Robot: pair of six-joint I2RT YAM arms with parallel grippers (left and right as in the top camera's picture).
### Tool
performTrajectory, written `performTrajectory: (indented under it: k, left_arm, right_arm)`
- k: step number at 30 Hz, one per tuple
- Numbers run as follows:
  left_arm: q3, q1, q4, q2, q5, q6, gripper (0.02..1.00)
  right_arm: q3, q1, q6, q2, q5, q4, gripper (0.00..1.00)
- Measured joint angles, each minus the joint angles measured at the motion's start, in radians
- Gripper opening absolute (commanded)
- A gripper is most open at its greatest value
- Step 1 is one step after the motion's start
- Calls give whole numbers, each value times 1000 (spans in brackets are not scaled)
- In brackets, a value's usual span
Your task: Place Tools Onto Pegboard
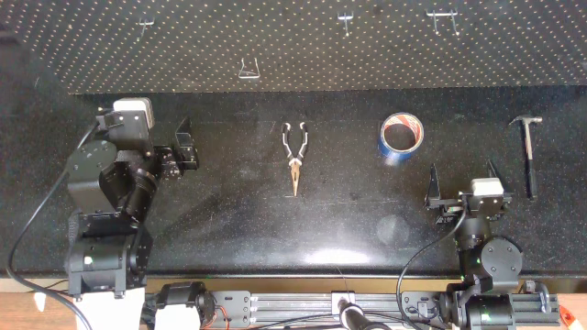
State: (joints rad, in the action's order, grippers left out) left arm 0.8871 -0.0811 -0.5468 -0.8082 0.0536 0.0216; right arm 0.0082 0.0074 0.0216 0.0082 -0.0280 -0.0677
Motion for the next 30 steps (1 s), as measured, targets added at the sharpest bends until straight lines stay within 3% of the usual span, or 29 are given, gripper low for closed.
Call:
performTrajectory:
  k: [5, 8, 11, 19, 28, 30]
  left_arm:
    - [76, -11, -45, -3, -8, 83, 993]
    - [94, -77, -154, -7, -99, 195, 993]
    - [102, -223, -351, -33, -140, 226, 993]
    - [102, -603, -390, -53, -134, 367, 993]
    - [102, -609, -410, -226, -120, 375, 993]
    - [102, -661, -379, -290, -83, 413, 993]
  right_arm:
    - [0, 0, 0, 0, 0, 0, 969]
    - [0, 0, 0, 0, 0, 0, 969]
    - [0, 0, 0, 0, 0, 0, 969]
    - [0, 0, 0, 0, 0, 0, 972]
    - [0, 0, 0, 0, 0, 0, 969]
    - [0, 0, 0, 0, 0, 0, 969]
